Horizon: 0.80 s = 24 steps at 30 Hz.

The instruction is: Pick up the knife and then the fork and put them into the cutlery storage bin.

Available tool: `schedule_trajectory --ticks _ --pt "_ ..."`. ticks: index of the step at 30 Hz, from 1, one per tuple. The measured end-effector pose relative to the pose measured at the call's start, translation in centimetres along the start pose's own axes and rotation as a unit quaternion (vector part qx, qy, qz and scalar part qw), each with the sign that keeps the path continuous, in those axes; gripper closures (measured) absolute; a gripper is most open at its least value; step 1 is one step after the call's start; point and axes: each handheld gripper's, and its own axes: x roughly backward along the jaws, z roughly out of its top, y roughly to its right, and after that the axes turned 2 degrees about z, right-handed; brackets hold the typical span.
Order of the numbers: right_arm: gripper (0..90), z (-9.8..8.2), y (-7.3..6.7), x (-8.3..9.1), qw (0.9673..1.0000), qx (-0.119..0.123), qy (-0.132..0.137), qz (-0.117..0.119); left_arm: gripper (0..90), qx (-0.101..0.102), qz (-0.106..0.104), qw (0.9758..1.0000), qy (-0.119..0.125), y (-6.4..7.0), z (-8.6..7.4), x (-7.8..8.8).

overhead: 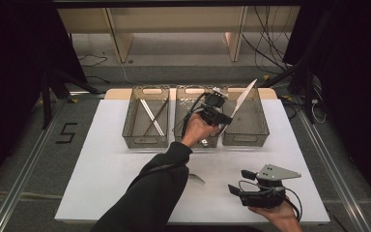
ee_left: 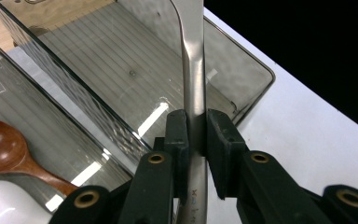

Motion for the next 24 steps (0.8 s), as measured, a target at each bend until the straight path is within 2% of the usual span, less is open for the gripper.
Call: schedule_trajectory --ticks 9,24 --pt "29.1 0.0 0.0 0.1 1.0 0.0 0.002 0.0 78.7 0.016 -0.002 0.9998 0.009 -0.2 1.0 -0.7" --pt "29.1 -0.1 0.1 0.3 1.0 0.0 0.004 0.001 78.6 0.021 -0.004 0.9997 0.012 0.2 2.1 -2.0"
